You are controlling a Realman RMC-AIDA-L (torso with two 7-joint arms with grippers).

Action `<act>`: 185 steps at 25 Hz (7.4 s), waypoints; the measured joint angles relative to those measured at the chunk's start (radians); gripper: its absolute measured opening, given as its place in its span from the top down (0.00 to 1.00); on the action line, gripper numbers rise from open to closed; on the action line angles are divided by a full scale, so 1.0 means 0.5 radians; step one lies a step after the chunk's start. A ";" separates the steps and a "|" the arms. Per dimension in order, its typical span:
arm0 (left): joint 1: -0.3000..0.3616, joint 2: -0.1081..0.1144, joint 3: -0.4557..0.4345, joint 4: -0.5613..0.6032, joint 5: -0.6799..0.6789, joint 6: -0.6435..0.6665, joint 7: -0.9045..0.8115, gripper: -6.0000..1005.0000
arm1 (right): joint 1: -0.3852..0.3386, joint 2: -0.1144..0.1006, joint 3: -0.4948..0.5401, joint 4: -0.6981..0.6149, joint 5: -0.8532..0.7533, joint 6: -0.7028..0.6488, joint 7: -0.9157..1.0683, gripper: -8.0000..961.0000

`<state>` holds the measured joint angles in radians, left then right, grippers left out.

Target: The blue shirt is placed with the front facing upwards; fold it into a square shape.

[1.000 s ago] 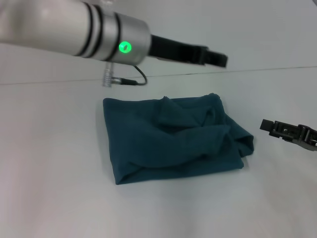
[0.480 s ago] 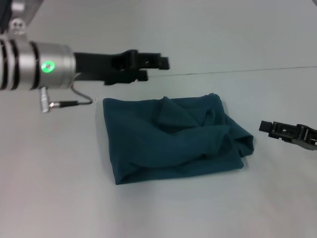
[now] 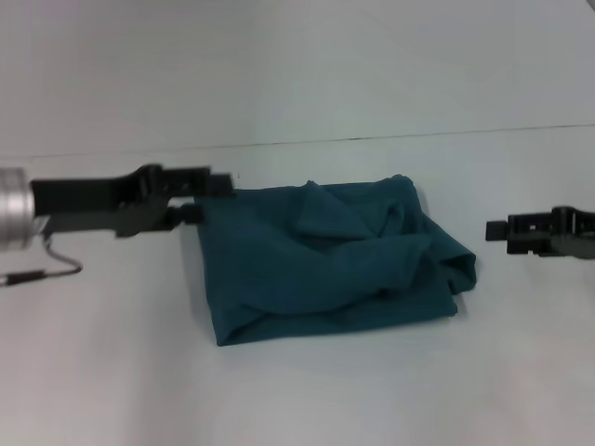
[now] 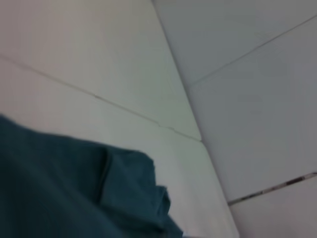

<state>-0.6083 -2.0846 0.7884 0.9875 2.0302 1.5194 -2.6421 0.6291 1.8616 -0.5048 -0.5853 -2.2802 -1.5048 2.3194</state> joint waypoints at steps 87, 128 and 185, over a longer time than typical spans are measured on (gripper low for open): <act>0.223 -0.021 -0.609 -0.063 0.321 0.152 0.336 0.27 | 0.701 0.259 -0.782 0.107 -0.252 0.450 0.705 0.30; 0.200 -0.025 -0.617 -0.083 0.317 0.142 0.324 0.27 | 0.550 0.312 -0.858 -0.014 -0.455 0.743 0.750 0.30; 0.188 -0.025 -0.613 -0.168 0.318 0.091 0.339 0.27 | 0.549 0.432 -0.828 -0.004 -0.311 1.101 0.577 0.93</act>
<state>-0.5144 -2.0970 0.4818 0.9034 2.1890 1.5649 -2.4727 0.9035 2.0777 -0.9186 -0.5871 -2.4356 -0.9542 2.6081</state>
